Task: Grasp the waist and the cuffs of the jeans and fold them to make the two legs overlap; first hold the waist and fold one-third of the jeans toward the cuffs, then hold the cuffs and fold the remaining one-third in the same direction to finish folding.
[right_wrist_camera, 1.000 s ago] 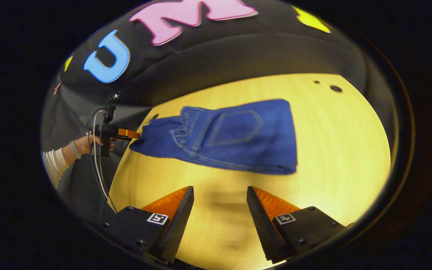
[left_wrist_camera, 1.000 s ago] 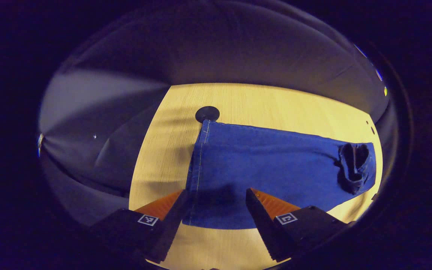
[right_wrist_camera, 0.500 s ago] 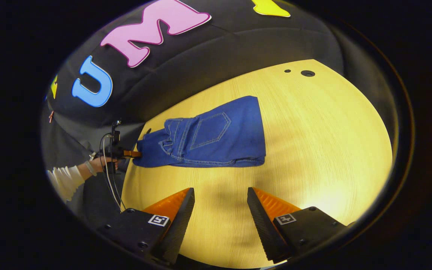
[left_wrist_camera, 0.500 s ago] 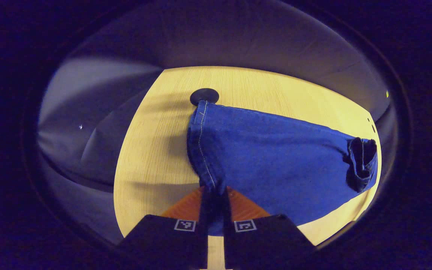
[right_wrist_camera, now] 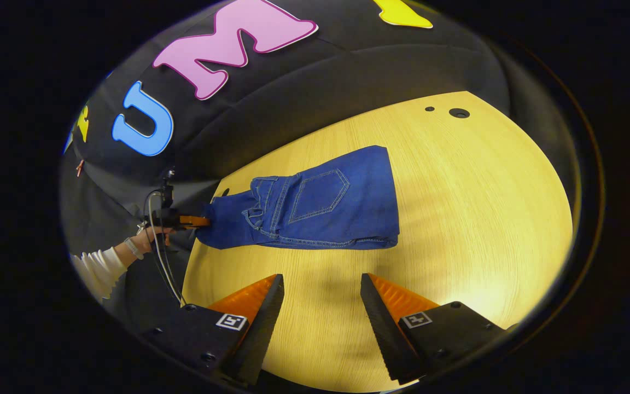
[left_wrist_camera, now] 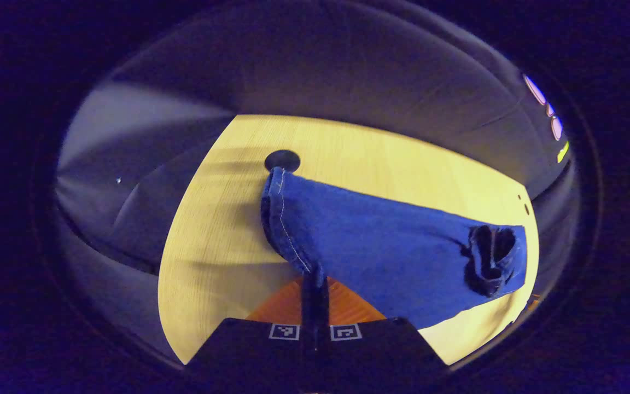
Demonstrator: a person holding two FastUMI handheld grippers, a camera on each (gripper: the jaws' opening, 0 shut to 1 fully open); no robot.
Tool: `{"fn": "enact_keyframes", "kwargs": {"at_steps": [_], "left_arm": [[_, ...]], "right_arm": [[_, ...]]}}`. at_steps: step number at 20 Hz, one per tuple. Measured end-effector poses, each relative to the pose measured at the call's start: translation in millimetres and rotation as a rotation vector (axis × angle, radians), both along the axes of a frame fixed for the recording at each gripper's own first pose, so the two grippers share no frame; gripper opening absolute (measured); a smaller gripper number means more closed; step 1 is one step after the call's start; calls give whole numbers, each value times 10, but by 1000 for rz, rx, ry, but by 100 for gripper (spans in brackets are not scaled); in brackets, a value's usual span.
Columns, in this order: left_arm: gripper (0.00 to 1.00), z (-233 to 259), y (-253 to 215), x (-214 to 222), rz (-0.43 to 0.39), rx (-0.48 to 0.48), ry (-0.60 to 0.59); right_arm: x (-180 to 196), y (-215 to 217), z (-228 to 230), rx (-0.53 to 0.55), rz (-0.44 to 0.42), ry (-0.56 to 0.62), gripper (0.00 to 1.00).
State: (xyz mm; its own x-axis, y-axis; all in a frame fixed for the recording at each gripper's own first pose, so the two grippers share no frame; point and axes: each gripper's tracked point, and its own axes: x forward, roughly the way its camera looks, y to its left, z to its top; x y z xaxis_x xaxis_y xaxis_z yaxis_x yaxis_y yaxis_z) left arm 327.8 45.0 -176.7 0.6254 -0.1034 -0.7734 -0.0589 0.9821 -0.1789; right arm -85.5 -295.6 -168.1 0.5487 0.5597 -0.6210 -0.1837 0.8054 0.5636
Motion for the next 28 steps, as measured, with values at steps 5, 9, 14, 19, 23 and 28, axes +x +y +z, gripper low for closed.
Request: {"fn": "enact_keyframes", "kwargs": {"at_steps": [5,9,14,19,23,28], "left_arm": [[6,1133,-1039,-22,-102,-222,-176],[6,1593,-2300,-59,-244,-265,-262],[6,1210,-3769,-212,-463,-189,-204],[7,-17,-4176,-151,-535,164,-67],[64,-314,-4456,-317,-571,208,-34],[94,432,-4711,-561,-600,214,-302]], "right_arm": [[68,-35,103,28,-18,-19,86],[34,-187,216,26,-24,-53,86],[-68,-522,261,1,-53,-84,86],[-287,-820,183,-21,-62,-76,86],[-411,-1093,95,-84,-40,-106,86],[-485,-1306,241,-196,-20,-229,86]]}}
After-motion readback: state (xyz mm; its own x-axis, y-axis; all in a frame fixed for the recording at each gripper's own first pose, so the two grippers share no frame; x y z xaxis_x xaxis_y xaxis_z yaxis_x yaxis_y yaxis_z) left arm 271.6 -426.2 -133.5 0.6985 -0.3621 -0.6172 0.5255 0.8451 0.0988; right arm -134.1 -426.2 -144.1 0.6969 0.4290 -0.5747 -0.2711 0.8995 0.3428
